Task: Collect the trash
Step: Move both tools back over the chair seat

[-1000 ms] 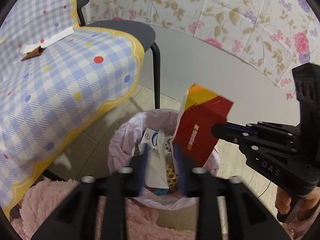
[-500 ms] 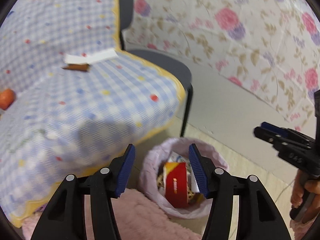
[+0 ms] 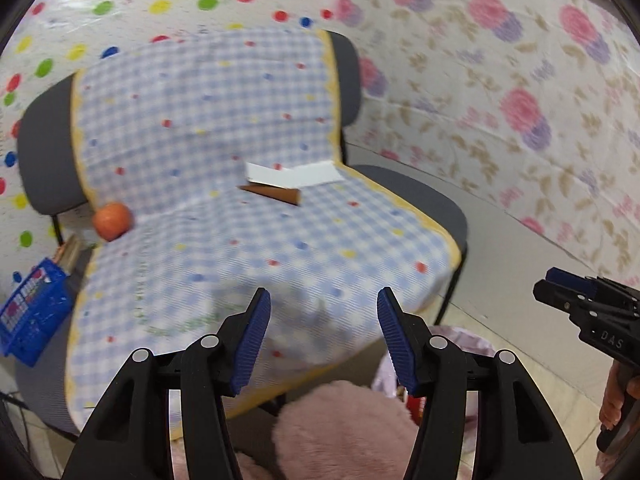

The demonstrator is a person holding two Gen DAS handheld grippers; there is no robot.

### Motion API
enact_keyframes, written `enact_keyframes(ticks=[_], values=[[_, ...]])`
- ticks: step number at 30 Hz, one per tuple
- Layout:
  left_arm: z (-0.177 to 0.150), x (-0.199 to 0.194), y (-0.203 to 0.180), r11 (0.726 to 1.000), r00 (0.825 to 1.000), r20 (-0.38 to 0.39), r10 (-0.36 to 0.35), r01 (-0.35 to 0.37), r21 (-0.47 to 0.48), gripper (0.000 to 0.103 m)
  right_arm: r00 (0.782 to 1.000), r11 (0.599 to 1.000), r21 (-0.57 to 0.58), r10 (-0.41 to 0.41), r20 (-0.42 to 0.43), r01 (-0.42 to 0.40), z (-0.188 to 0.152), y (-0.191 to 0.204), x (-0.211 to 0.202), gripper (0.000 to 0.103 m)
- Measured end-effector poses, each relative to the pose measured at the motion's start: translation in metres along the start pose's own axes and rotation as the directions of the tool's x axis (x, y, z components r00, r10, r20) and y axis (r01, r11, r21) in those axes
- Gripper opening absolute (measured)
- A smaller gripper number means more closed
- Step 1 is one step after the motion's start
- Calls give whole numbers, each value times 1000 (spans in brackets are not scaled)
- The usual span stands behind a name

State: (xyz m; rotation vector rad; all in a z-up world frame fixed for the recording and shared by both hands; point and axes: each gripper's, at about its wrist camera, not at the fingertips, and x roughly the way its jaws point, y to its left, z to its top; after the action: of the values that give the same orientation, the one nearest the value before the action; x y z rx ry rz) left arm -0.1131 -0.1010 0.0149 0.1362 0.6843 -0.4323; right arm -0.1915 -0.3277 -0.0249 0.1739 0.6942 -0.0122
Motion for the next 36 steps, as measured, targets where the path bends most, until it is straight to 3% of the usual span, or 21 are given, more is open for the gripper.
enact_keyframes(ticks=[3, 6, 9, 16, 26, 36], values=[[5, -4, 20, 998, 998, 6, 63, -63, -13, 59, 1000, 999, -29, 27, 3, -27, 13, 15, 10, 36], [10, -6, 43, 992, 992, 6, 123, -123, -38, 69, 999, 997, -56, 48, 8, -47, 28, 27, 22, 41], [19, -6, 67, 982, 984, -1, 178, -178, -61, 69, 998, 996, -73, 60, 12, -59, 44, 35, 34, 48], [48, -7, 112, 956, 960, 10, 280, -278, -93, 69, 995, 989, -119, 96, 24, -92, 87, 54, 66, 52], [85, 44, 157, 944, 950, -9, 312, -311, -108, 69, 993, 980, -162, 117, -23, -119, 139, 80, 156, 52], [81, 118, 182, 947, 953, -105, 285, -297, -122, 69, 989, 977, -184, 85, -118, -106, 162, 95, 273, 52]])
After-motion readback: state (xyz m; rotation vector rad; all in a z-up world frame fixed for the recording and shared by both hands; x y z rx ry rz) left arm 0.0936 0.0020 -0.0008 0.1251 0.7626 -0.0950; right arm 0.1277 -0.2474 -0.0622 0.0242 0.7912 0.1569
